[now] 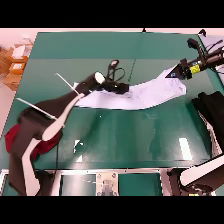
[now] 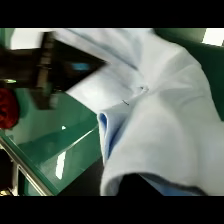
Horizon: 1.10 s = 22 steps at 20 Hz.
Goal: Fold the shirts.
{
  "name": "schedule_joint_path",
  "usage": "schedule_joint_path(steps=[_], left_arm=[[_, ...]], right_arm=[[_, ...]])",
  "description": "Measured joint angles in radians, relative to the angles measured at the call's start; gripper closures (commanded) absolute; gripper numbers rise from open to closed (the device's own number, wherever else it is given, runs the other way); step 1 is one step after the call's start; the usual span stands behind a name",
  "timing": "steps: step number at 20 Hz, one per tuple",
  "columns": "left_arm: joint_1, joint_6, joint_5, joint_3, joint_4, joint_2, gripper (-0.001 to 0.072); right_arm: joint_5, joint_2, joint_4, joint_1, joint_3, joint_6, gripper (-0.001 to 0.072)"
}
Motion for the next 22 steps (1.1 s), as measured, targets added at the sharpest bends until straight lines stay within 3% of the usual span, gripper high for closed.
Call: schedule_joint_path(steps=[6, 13, 19, 22], left_arm=[[-0.030, -0.001, -0.031, 0.100, -0.137, -0.125, 0.0682], [0.010, 0.000, -0.104, 0.149, -0.202, -0.115, 0.0682], [0.231, -0.044, -0.529, 0.267, 0.035, 0.031, 0.0682], [0.363, -0.075, -0.701, 0.286, 0.216, 0.135, 0.0682]], right_arm=[[0.005, 0.083, 0.040, 0.049, 0.030, 0.050, 0.0693], [-0.011, 0.104, 0.062, 0.072, 0.041, 0.082, 0.0693], [-0.064, 0.105, 0.062, 0.186, 0.041, 0.168, 0.0693], [-0.198, 0.101, 0.060, 0.333, 0.033, 0.217, 0.0692]])
